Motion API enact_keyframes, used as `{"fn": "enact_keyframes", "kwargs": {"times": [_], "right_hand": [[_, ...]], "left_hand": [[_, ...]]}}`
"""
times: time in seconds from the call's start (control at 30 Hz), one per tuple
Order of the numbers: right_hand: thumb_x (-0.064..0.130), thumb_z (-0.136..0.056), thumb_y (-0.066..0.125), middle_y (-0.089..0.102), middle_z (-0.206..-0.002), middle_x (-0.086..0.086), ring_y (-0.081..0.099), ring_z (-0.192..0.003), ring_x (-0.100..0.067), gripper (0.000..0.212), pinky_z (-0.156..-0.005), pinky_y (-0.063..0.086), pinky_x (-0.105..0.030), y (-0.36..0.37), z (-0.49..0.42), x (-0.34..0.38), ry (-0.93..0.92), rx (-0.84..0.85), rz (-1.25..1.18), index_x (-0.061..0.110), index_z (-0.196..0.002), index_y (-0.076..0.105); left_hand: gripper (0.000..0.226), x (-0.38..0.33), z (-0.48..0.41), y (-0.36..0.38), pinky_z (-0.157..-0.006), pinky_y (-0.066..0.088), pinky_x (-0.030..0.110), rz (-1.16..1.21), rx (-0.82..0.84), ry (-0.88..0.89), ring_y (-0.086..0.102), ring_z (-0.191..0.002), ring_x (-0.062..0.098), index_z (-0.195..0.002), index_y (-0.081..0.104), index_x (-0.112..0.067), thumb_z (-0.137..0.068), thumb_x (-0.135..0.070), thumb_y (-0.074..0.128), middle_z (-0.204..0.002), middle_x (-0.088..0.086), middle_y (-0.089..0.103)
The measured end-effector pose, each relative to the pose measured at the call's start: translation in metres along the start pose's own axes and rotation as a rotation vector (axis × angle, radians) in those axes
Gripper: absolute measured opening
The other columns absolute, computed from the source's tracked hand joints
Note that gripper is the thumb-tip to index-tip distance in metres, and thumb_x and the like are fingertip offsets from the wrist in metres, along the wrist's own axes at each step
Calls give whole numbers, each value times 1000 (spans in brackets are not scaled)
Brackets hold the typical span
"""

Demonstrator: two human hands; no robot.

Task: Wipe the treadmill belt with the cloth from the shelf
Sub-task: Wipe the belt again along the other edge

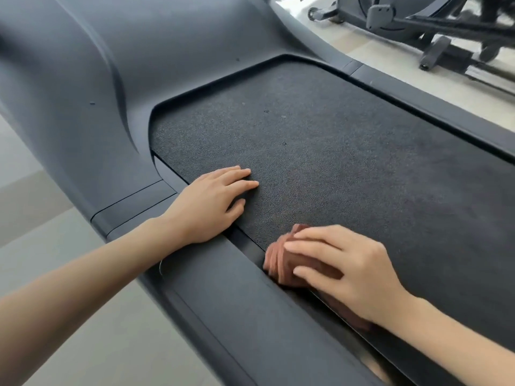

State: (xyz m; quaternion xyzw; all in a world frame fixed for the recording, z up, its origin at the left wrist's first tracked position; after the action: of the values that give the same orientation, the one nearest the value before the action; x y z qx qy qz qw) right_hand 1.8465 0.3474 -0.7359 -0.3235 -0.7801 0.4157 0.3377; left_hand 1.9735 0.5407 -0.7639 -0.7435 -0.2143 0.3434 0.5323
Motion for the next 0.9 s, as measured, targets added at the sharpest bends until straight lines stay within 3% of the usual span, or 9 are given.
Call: {"fn": "enact_keyframes", "kwargs": {"times": [0.2, 0.27, 0.37, 0.47, 0.57, 0.67, 0.8, 0.9], "right_hand": [[52, -86, 54, 65, -110, 17, 61, -102, -13, 30, -77, 50, -31, 11, -75, -69, 370, -70, 164, 41, -111, 65], [49, -86, 57, 65, -109, 15, 61, -101, -15, 27, -74, 46, -29, 16, -84, -72, 418, -84, 227, 41, -110, 64], [49, -84, 56, 66, -107, 16, 62, -95, -13, 28, -73, 46, -26, 14, -64, -38, 322, -95, 214, 40, -110, 65], [47, -86, 58, 66, -109, 14, 62, -97, -10, 29, -81, 49, -28, 10, -24, 0, 106, -58, 99, 34, -109, 69], [46, -87, 58, 67, -109, 12, 64, -96, -10, 29, -82, 50, -27, 10, -18, 3, -33, -23, 20, 30, -108, 71], [52, -85, 53, 65, -109, 15, 63, -98, -12, 33, -74, 51, -29, 14, -62, -41, 144, -34, 126, 38, -112, 66], [51, -91, 51, 62, -117, 8, 58, -108, -23, 30, -77, 43, -33, 25, -121, -102, 468, -28, 306, 41, -117, 60], [49, -92, 51, 61, -118, 8, 56, -110, -22, 29, -77, 41, -33, 28, -126, -97, 524, -14, 339, 40, -117, 60]], "left_hand": [[58, -1, 0, -2, -109, 33, 41, -15, 15, 1, 45, -131, 25, -129, 59, -18, -86, -39, 26, -138, 6, 52], [58, 1, 3, -4, -109, 34, 43, -6, 39, 7, 44, -132, 25, -130, 58, -19, -86, -40, 25, -139, 5, 51], [58, 12, 13, -10, -110, 33, 41, -6, 54, -2, 43, -132, 23, -131, 57, -21, -86, -41, 25, -141, 3, 49], [61, 31, 25, -19, -112, 28, 35, -6, 32, -64, 39, -134, 20, -133, 55, -24, -84, -44, 24, -143, -1, 47], [63, 38, 31, -24, -111, 22, 27, -2, 2, -111, 39, -134, 19, -131, 57, -21, -84, -45, 23, -142, 0, 48], [61, 34, 30, -24, -108, 23, 27, -17, -22, -111, 44, -131, 21, -127, 60, -19, -84, -43, 26, -138, 2, 52], [61, 33, 32, -26, -107, 22, 28, -30, -33, -111, 45, -130, 24, -126, 61, -16, -84, -41, 26, -137, 5, 54], [64, 34, 32, -26, -109, 22, 29, -14, -4, -109, 43, -132, 24, -129, 59, -17, -83, -43, 23, -139, 5, 51]]}}
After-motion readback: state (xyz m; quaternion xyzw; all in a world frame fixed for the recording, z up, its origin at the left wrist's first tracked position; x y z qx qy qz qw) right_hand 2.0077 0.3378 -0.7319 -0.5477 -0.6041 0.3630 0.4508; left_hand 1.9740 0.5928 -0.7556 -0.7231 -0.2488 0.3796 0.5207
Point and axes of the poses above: each hand's wrist, its own z-axis away from the middle knuckle, its own y-axis out of the palm, x = y × z, the point moved 4 cm from there along -z, towards the middle knuckle
